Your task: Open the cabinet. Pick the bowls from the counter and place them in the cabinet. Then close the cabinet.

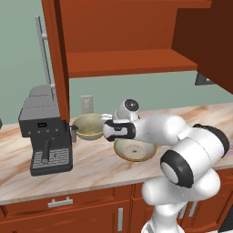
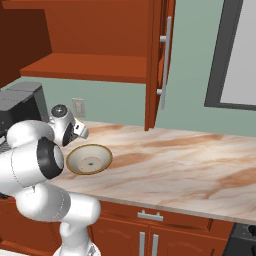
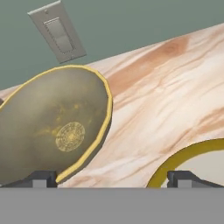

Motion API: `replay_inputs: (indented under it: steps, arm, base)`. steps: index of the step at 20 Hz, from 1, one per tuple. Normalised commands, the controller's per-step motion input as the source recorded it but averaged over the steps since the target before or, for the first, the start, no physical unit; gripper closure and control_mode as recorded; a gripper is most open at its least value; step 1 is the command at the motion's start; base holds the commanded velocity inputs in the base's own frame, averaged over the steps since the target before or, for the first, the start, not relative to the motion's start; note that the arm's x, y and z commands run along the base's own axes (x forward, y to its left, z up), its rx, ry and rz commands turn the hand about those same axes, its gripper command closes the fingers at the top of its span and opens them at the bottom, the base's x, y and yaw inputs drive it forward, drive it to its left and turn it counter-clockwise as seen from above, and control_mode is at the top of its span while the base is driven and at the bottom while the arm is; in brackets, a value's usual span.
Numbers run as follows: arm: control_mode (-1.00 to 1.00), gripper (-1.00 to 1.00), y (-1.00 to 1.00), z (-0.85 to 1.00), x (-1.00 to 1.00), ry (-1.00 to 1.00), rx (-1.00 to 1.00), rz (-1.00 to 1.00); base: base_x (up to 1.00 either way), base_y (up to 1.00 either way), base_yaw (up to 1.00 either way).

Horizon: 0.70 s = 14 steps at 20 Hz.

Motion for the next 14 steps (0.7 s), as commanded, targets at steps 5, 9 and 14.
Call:
replay_inputs:
  steps: [5, 9, 14]
  arm:
    - [-1.00, -1.00, 0.08, -0.25, 0.27, 0.00, 0.00, 0.00]
    - [-1.00, -1.00, 0.09, -0.25, 0.26, 0.00, 0.00, 0.00]
    - [-1.00, -1.00, 0.10, -0.21, 0.25, 0.00, 0.00, 0.00]
  base:
    - [0.00, 0.00, 0.00]
    - [0.00, 0.00, 0.00]
    - [0.00, 0.00, 0.00]
